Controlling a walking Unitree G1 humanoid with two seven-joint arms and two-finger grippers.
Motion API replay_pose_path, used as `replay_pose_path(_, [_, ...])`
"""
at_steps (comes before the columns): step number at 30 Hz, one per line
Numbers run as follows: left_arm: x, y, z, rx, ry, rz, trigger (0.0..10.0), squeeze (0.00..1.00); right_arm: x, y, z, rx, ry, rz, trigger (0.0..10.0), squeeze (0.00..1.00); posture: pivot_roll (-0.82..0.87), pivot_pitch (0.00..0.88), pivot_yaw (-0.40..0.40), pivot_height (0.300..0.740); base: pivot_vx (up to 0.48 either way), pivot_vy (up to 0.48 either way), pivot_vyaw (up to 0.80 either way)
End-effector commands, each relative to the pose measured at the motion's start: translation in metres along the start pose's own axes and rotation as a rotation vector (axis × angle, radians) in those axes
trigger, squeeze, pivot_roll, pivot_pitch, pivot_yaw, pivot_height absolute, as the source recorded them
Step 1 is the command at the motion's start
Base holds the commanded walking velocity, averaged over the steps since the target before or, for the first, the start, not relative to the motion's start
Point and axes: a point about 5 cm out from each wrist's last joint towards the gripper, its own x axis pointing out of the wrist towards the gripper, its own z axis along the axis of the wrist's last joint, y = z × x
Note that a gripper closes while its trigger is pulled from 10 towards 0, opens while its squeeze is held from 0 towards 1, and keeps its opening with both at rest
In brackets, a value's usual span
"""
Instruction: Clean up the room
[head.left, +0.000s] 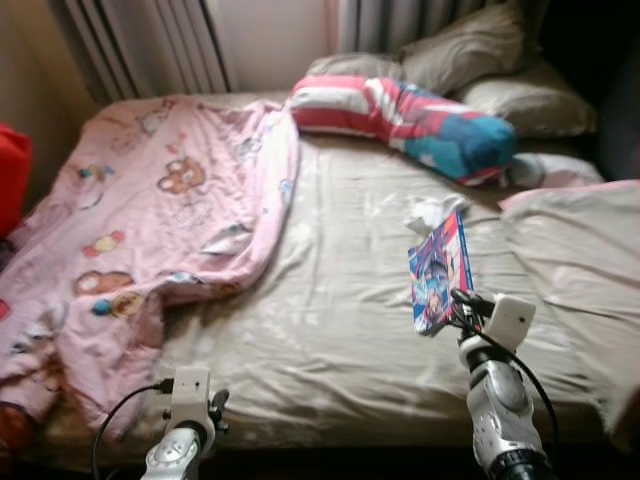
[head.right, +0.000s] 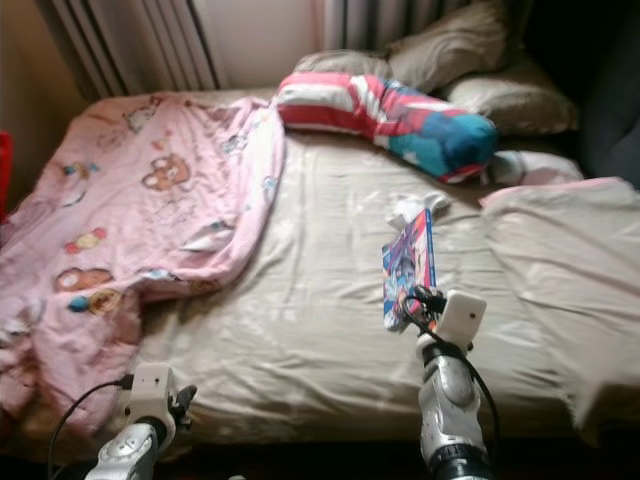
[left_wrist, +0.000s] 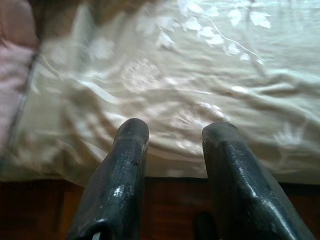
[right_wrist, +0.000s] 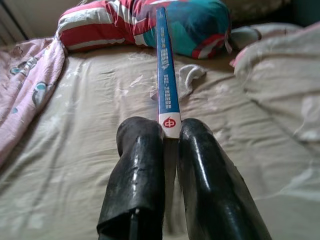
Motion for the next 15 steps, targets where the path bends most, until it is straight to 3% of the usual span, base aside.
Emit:
replay_pose_path(1, [-0.0054, 0.0074, -0.0119, 0.010, 0.039, 0.017, 10.0, 0.00, 0.0049, 0.0121, 0.0097, 0.002, -0.041, 0.041, 10.0, 0.00, -0.05, 0.137, 0.019, 0.740, 0.000, -0.382, 0.00])
replay_pose_path(8, [-0.0053, 0.0080, -0.0116, 0.013, 0.037, 0.021, 10.0, 0.00, 0.0055, 0.0122, 0.0104, -0.001, -0.044, 0.041, 10.0, 0.00, -0.05, 0.133, 0.019, 0.740, 0.000, -0.363, 0.00])
replay_pose_path(15, [-0.0056, 0.0091, -0.0122, 0.013, 0.040, 0.022, 10.0, 0.00, 0.0064, 0.0111, 0.0107, 0.001, -0.041, 0.033, 10.0, 0.00, -0.05, 0.124, 0.019, 0.740, 0.000, 0.000, 0.00])
